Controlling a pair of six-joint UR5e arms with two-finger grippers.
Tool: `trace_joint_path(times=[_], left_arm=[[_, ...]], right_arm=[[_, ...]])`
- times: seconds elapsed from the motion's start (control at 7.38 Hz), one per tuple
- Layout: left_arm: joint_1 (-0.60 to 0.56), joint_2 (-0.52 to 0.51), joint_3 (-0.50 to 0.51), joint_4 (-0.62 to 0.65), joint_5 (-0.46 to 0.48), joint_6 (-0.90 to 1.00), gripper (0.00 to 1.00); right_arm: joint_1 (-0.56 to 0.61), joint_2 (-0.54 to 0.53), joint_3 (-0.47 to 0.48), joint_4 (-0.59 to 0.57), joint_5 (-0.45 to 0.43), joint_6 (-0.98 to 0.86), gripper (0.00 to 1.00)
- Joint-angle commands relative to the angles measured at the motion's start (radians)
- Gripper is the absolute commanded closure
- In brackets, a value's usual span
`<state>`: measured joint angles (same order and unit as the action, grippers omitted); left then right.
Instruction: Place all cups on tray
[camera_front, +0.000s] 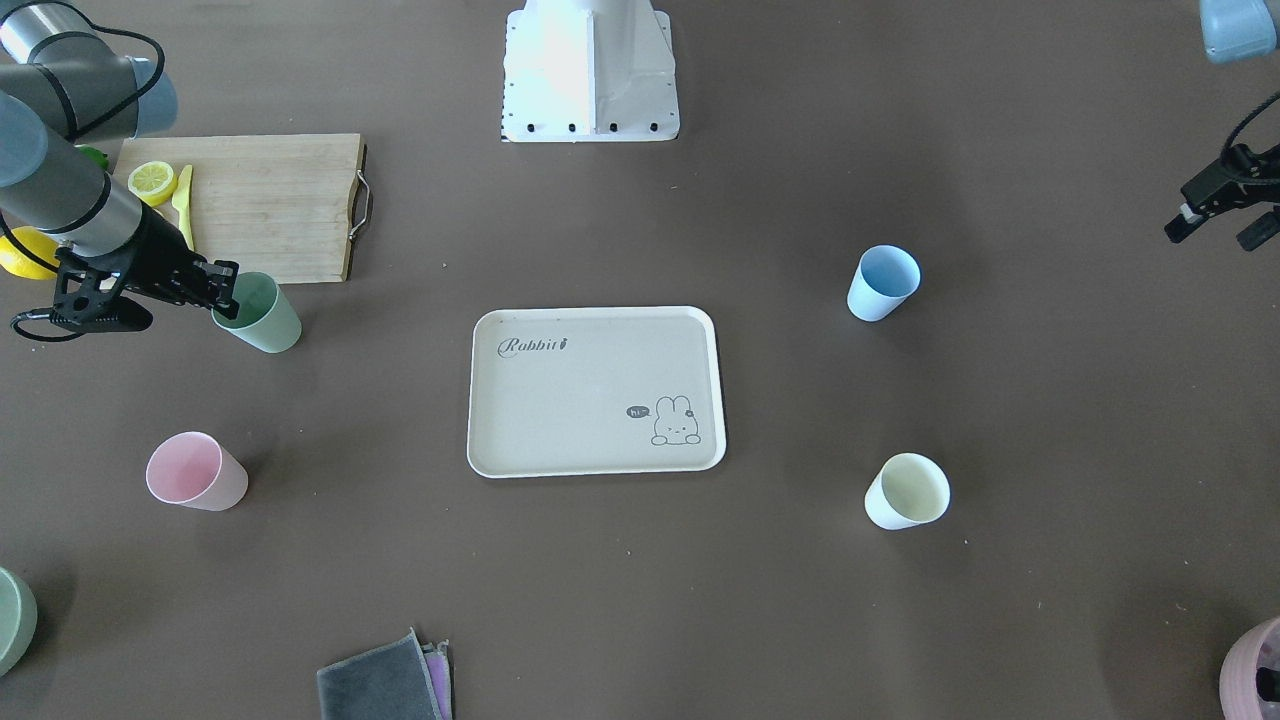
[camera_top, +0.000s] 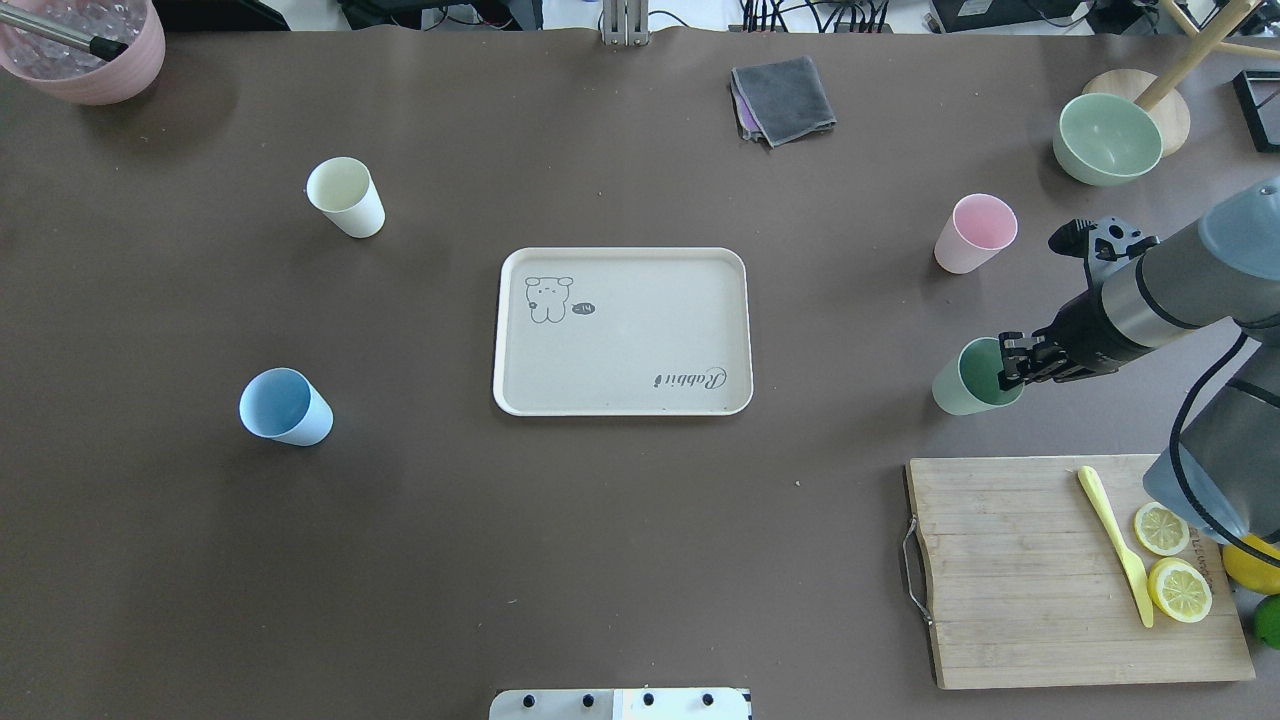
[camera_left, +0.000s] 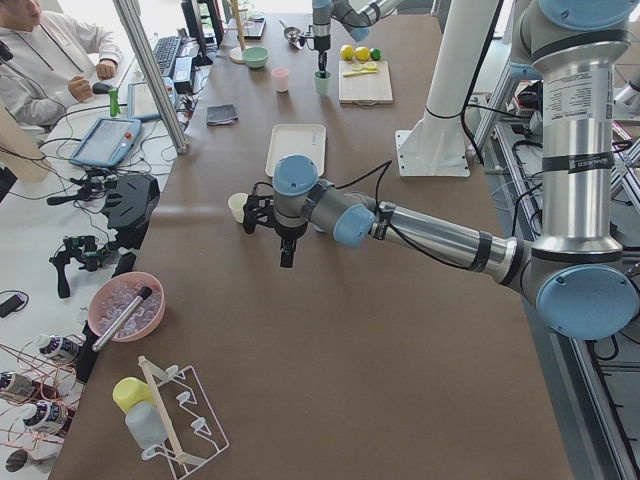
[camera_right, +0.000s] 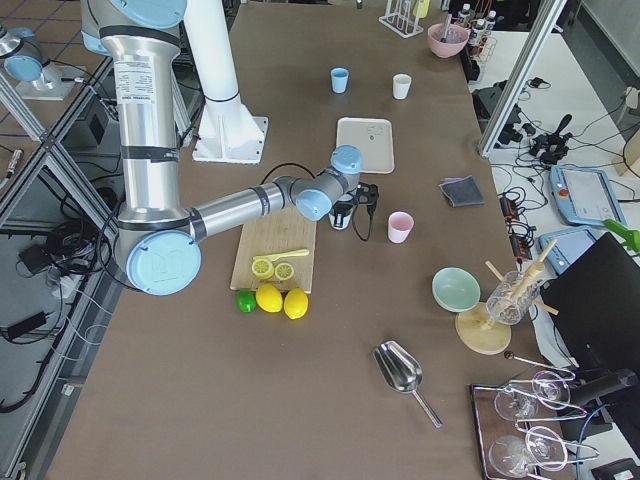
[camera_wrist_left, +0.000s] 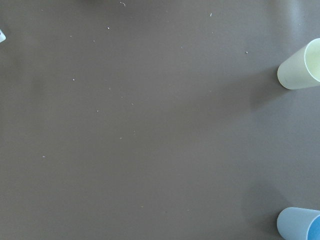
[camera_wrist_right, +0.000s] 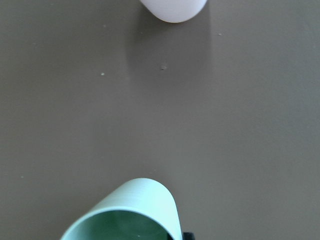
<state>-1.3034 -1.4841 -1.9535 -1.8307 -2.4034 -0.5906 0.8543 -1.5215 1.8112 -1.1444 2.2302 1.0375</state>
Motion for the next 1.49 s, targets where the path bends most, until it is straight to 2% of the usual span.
trace_joint_path(times=[0.0,0.14,0.41,0.54,0.81,1.08,1.36], left_arm=[[0.218,-0.004,-0.093,-0.042,0.148,-0.284,0.03],[0.296,-0.004,-0.087,-0.092,0.185,-0.355,0.05],[0.424,-0.024,-0.049,-0.155,0.274,-0.445,0.09],[0.468,-0.081,0.000,-0.183,0.305,-0.522,0.10],[0.545,-0.096,0.021,-0.190,0.368,-0.554,0.13],[0.558,-0.099,0.047,-0.205,0.369,-0.551,0.20],[0.569,-0.097,0.082,-0.269,0.369,-0.555,0.21]], right_arm=[[-0.020,0.176,0.016,-0.108,-0.001,0.132,1.00],[-0.056,0.298,0.014,-0.195,-0.015,0.206,1.00],[-0.136,0.413,-0.034,-0.213,-0.099,0.304,1.00],[-0.167,0.467,-0.086,-0.209,-0.133,0.334,1.00],[-0.213,0.521,-0.141,-0.202,-0.168,0.352,1.00],[-0.227,0.546,-0.173,-0.202,-0.178,0.358,1.00],[-0.227,0.554,-0.182,-0.204,-0.199,0.358,1.00]])
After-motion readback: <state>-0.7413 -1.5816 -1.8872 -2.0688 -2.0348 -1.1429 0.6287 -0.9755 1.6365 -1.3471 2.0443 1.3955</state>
